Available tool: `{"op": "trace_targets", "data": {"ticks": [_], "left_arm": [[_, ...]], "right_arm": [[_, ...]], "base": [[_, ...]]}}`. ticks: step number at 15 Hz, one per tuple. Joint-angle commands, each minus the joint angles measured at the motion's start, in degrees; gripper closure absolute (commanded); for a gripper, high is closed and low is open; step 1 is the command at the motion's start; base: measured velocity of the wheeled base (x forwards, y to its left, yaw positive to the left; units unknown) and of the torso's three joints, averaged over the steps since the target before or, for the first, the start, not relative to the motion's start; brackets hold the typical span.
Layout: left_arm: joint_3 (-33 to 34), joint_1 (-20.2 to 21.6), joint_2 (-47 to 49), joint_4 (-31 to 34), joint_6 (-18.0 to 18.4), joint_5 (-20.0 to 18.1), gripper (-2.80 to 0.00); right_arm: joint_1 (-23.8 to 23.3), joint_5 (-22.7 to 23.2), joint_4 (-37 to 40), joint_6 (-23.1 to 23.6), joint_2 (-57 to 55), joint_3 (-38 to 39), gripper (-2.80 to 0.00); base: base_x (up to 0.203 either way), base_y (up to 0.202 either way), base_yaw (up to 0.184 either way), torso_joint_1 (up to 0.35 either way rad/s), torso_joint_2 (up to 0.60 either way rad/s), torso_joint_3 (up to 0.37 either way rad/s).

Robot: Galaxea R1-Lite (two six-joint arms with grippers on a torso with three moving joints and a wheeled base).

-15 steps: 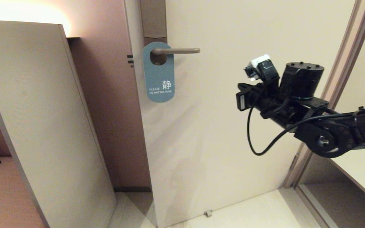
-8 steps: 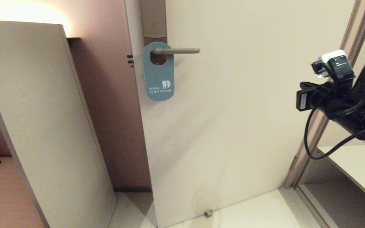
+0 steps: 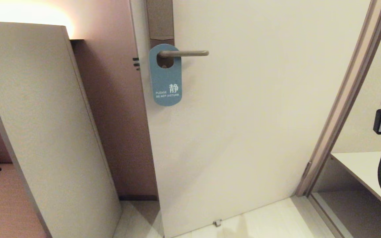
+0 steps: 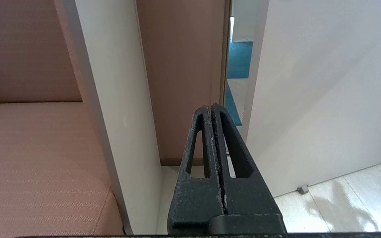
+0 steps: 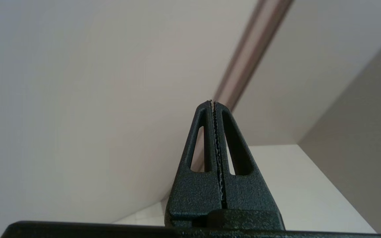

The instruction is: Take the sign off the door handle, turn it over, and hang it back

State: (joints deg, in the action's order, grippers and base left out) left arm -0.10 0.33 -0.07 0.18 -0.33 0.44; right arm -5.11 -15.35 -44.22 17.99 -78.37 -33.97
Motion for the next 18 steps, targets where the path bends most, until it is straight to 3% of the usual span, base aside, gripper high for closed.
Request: {"op": "trace_targets", "data": {"ticks": [1,6,10,13,18], "left_arm": [[0.01,0.02,0.07,-0.01,-0.02,0.00,0.00],[0.01,0.02,0.07,-0.01,-0.02,0.00,0.00],[0.01,0.02,0.07,-0.01,-0.02,0.00,0.00],[0.01,0.02,0.07,-0.01,-0.02,0.00,0.00],[0.01,0.11,0.07,-0.01,-0.02,0.00,0.00]], "right_arm": [[-1.21,0.05,-0.25,0.06,6.07,3.69,0.00],[-1.40,4.48,1.01,-0.23,19.08,18.58,0.00],[-3.74,10.71,6.48,-0.91,30.61,26.72,0.00],[-3.89,12.44,10.27,-2.39,38.73,33.13,0.00],[1.09,12.47,21.31,-7.07,48.86,33.97,0.00]], "base": [[0.000,0.000,0.000,0.000,0.00,0.000],[0.000,0.000,0.000,0.000,0.00,0.000],[0.000,0.000,0.000,0.000,0.00,0.000],[0.000,0.000,0.000,0.000,0.00,0.000],[0.000,0.000,0.000,0.000,0.00,0.000]]}}
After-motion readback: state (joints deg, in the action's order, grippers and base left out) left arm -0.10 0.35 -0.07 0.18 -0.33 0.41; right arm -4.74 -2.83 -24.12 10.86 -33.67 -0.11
